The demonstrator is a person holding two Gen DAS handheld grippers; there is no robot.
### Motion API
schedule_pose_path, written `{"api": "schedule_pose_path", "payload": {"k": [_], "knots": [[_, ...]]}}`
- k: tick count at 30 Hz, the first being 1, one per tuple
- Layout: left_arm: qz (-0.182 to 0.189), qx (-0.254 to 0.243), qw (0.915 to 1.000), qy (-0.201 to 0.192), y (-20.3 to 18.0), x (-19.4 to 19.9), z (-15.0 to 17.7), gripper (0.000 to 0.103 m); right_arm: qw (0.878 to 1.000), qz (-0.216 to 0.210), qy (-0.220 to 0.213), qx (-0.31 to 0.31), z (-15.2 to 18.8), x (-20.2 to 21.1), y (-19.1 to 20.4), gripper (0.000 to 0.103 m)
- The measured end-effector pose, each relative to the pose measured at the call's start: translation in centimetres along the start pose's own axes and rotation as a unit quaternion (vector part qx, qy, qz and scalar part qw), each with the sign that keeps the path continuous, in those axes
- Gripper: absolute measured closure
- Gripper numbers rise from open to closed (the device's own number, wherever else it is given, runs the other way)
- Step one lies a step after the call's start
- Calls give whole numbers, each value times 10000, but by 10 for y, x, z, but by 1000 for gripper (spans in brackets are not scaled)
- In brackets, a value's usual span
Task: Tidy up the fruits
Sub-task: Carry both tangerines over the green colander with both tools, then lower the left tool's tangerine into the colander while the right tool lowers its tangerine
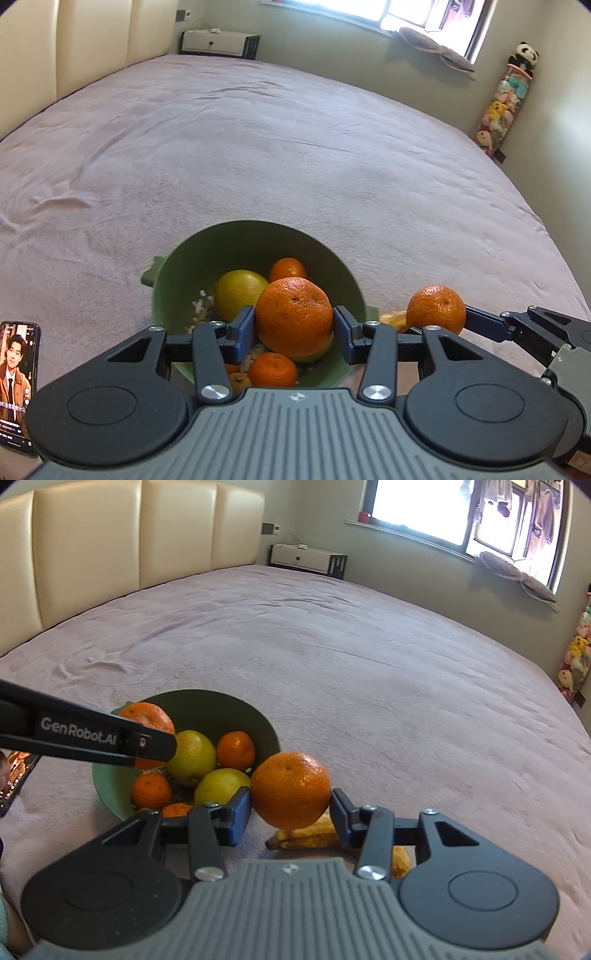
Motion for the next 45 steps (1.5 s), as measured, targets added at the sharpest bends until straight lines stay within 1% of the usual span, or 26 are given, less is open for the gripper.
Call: {"api": "schedule_pose_path", "payload": {"k": [5,9,13,17,18,20,23,28,30,33,37,39,45], "knots": [[-68,337,9994,65,24,-6,-2,52,9995,-268,-5,138,-3,-10,13,59],[-38,618,9980,156,40,-13,-1,52,9986,-496,47,197,-4,-19,22,59],[-37,690,9972,272,46,-21,3,52,9971,-703,182,216,-2,-33,31,59],[74,737,9964,405,46,-30,7,52,9949,-903,373,247,4,-44,40,59],[55,751,9962,437,47,-32,7,52,9944,-936,419,265,5,-47,42,59],[-110,802,9956,474,53,-36,8,52,9936,-975,500,280,8,-51,44,59],[-299,733,9957,489,60,-38,7,52,9929,-1015,571,234,9,-57,44,59],[-318,549,9959,648,59,-49,10,52,9918,-1103,627,154,10,-66,46,59],[-402,446,9954,741,58,-55,12,52,9915,-1127,633,138,9,-68,47,59],[-646,172,9943,835,56,-61,15,52,9910,-1173,638,108,10,-71,49,59],[-854,-241,9919,904,49,-68,18,51,9902,-1225,661,105,11,-75,51,59],[-936,-362,9902,973,48,-72,20,51,9896,-1263,674,115,12,-76,52,59],[-972,-405,9896,981,48,-73,21,51,9890,-1277,722,179,15,-78,56,59]]}}
Point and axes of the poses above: each gripper's, at about its wrist camera, not at the fingertips, and x roughly against the way its jaws point, y to its left, z to its underside, the point moved 8 cm from there along -x, roughly the way its jaws point, and after that the axes turned 8 degrees about -x, right-handed, at the moved point
